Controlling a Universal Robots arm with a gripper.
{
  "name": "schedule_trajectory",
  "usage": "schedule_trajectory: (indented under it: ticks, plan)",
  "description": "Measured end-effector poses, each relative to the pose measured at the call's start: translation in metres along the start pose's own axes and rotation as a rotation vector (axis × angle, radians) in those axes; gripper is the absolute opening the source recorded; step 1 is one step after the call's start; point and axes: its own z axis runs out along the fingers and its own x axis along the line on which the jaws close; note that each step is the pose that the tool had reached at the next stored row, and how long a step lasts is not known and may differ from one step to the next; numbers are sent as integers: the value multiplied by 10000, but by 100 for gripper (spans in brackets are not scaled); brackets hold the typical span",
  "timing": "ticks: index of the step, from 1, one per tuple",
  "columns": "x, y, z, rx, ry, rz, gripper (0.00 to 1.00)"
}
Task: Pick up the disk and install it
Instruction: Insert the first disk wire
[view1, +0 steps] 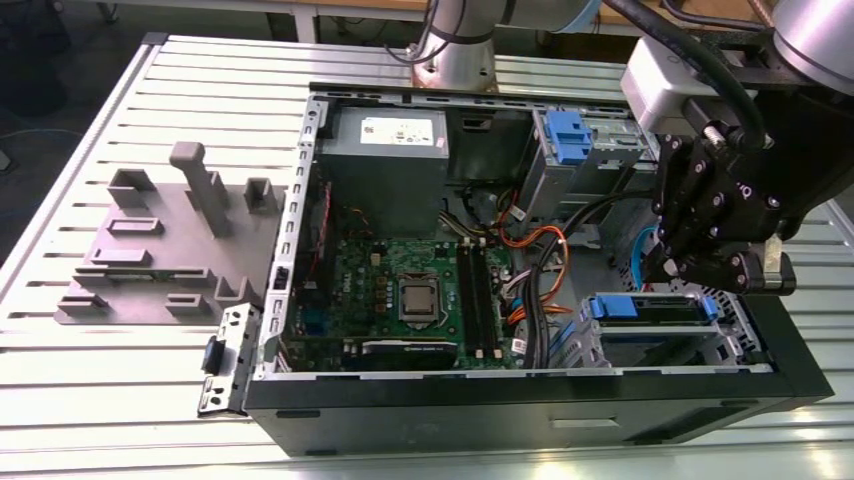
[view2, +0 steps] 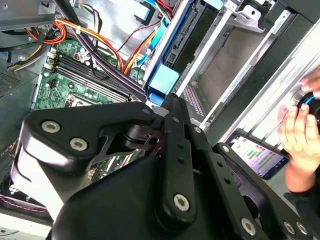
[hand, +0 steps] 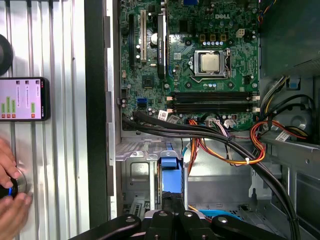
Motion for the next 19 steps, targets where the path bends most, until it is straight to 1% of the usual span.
schedule_trajectory:
  ticks: [8,13,15,17,19]
  plan:
    - [0,-5,1,3,3,1,11]
    - [-2,-49,5,3,5,0,11]
    - [-3,-92,8,2,5,0,11]
    - [-6,-175,15,-5,6,-1,11]
    - [-8,-237,24,-8,5,0,11]
